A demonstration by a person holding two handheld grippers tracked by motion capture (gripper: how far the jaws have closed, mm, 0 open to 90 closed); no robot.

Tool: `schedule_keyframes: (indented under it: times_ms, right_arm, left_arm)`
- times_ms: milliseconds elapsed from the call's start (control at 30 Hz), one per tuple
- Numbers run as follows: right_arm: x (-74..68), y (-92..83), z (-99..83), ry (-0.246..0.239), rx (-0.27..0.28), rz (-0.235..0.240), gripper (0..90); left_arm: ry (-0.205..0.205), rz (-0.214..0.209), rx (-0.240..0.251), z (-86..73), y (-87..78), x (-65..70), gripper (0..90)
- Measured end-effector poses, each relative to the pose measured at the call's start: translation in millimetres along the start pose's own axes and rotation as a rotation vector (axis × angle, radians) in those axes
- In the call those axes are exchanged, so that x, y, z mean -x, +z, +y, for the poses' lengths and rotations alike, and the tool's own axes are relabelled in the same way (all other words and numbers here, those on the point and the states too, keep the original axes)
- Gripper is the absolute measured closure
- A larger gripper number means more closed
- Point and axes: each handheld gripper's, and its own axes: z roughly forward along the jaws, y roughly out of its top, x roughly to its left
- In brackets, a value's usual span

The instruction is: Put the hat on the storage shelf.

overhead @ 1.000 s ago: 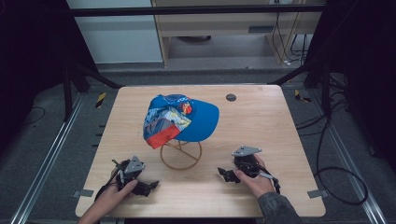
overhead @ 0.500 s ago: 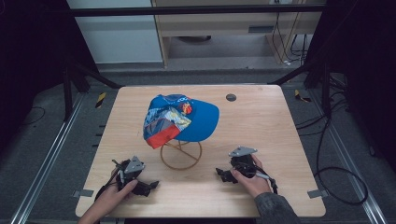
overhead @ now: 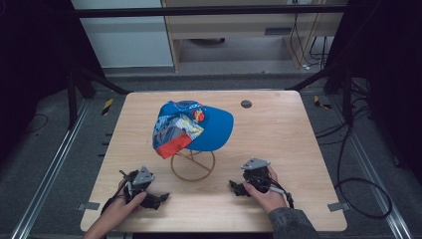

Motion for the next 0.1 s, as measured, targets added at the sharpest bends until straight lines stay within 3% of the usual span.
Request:
schedule_keyframes:
  times_ms: [100]
  right_arm:
    - [0.0, -0.1, 0.0, 0.001, 0.0, 0.001, 7.3]
  left_arm:
    - [0.0, 0.0, -0.001, 0.3, 0.2, 0.1, 0.0]
